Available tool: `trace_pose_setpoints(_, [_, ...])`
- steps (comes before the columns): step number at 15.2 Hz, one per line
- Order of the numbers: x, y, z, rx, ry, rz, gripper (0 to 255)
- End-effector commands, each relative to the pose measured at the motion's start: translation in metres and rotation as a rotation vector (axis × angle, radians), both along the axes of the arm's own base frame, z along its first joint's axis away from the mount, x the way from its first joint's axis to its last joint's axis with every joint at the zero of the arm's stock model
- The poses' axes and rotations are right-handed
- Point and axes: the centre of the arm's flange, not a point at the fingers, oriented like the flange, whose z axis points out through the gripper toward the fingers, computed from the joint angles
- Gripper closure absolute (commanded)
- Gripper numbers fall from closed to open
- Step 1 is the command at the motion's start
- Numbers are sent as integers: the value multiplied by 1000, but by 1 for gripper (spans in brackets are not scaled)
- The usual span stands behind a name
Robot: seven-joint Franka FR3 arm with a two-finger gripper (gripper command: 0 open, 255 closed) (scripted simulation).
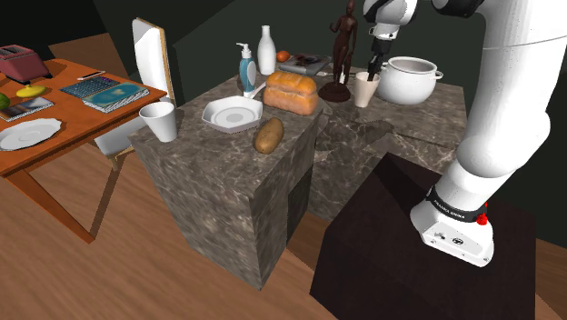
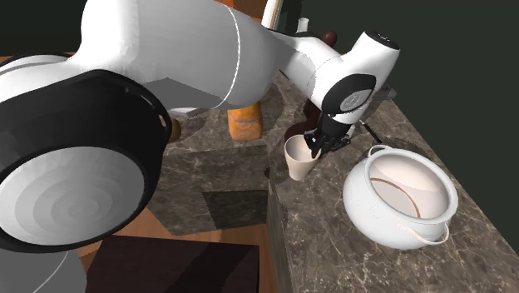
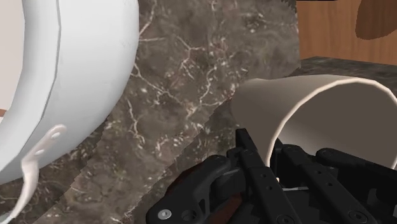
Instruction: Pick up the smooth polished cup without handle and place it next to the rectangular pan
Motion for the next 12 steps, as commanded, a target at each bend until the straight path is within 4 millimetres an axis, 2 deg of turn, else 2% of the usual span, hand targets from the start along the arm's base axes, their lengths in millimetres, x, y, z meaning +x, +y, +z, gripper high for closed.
trace_pose_setpoints(1, [1, 0, 11, 0, 0, 0, 255])
trace_pose_setpoints(12, [1, 0, 69, 0, 0, 0, 255])
